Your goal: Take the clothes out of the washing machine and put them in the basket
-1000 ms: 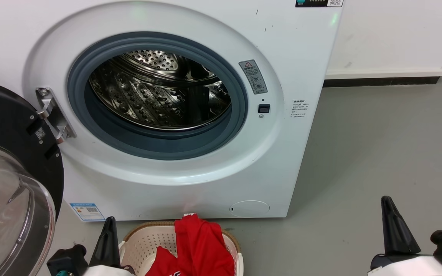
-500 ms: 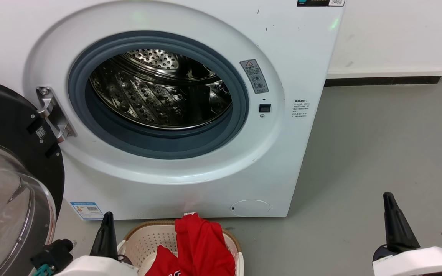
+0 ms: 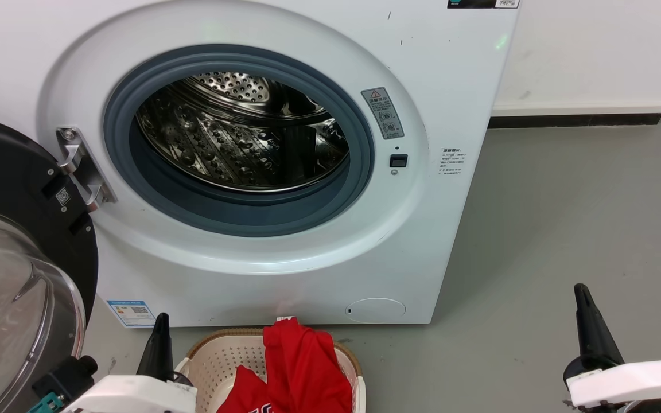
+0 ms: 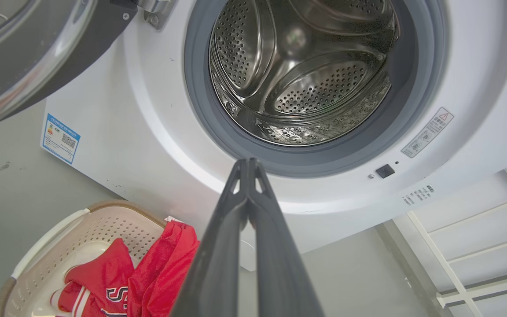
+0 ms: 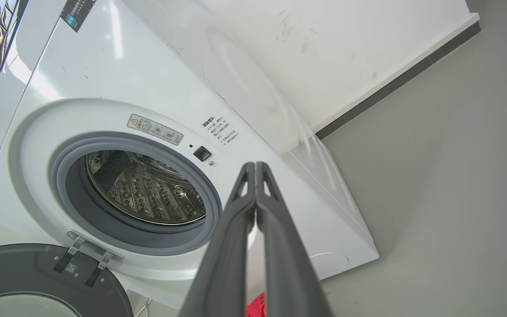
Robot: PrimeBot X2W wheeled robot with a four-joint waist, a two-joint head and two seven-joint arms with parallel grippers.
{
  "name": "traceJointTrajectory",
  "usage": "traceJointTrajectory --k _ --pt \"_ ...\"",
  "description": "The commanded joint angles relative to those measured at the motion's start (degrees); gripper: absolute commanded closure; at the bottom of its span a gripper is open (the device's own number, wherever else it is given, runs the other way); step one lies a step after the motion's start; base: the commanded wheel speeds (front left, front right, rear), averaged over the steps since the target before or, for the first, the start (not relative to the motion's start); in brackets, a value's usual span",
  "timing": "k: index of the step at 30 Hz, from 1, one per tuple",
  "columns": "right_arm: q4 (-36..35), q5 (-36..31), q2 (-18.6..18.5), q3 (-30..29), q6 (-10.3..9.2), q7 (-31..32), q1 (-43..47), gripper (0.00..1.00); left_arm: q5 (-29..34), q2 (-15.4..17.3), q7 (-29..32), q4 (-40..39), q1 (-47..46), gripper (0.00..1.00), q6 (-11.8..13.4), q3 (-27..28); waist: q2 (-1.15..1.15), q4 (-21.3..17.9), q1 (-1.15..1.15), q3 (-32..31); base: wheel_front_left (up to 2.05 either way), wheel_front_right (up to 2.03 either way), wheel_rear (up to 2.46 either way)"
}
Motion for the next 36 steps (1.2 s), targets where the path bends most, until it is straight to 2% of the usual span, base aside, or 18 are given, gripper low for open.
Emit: traceJointTrajectory --k 1,36 --pt "-0.3 1.7 -0.5 -0.1 0.0 0.3 -1.7 1.0 -1.5 0.1 0.3 -0.5 -1.8 1.0 -0.3 0.3 0.0 0.0 0.0 0.0 0.0 0.0 0.0" --pt "3.4 26.2 -0.7 -0.9 -0.01 6.0 -5.2 1.0 -25.3 0.0 6.1 1.6 -5.1 1.0 -2.2 2.0 0.0 0.6 -0.01 0.5 0.0 0.0 0.0"
